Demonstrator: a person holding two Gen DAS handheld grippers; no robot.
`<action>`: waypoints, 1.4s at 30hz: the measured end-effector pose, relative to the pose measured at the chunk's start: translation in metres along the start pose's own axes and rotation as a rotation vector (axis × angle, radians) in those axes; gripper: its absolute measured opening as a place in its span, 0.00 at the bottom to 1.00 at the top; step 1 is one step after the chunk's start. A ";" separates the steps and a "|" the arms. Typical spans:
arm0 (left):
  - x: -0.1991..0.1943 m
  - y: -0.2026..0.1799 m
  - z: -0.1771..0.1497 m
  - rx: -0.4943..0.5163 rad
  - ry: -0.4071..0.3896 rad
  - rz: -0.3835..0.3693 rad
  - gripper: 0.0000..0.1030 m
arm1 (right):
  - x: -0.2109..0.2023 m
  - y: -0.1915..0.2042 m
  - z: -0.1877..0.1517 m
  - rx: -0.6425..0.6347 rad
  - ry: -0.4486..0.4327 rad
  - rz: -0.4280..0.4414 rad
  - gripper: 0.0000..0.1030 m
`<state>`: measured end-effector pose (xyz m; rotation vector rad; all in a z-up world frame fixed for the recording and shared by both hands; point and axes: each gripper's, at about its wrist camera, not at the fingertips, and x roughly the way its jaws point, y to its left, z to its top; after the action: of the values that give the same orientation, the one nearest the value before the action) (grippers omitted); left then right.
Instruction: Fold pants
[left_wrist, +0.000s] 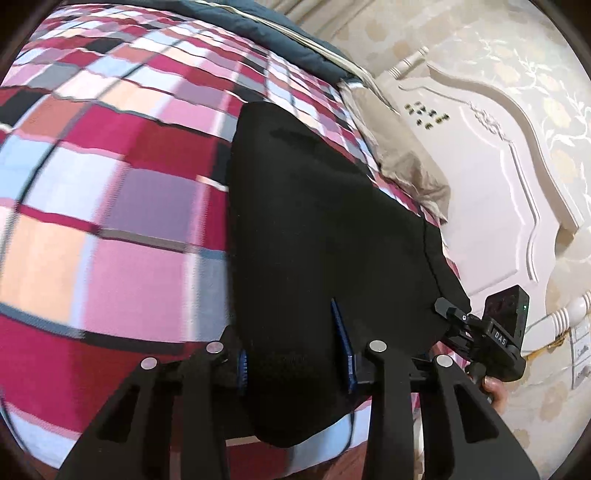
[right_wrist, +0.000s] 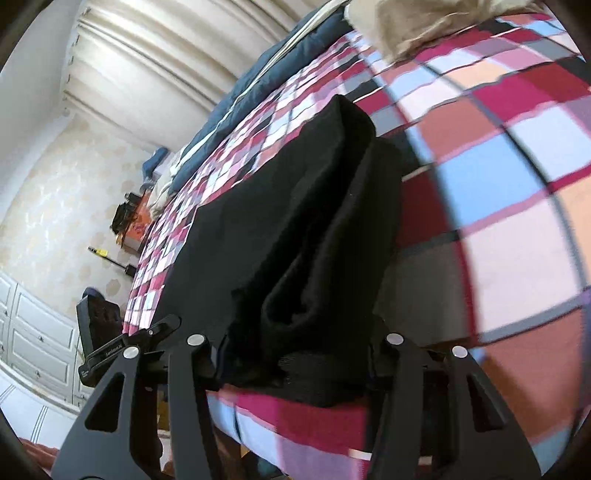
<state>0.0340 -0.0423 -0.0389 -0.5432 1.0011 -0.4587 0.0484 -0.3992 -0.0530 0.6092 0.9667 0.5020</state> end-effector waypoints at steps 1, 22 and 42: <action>-0.005 0.006 0.001 -0.008 -0.008 0.006 0.36 | 0.005 0.005 0.000 -0.004 0.006 0.008 0.49; -0.064 0.074 -0.012 -0.084 -0.077 0.064 0.47 | 0.067 0.037 -0.019 -0.006 0.115 0.110 0.48; -0.103 0.090 -0.003 0.029 -0.151 0.017 0.81 | 0.039 0.030 -0.006 0.007 0.082 0.171 0.90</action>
<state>-0.0069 0.0877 -0.0284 -0.5347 0.8530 -0.4108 0.0583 -0.3506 -0.0584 0.6857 0.9989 0.6803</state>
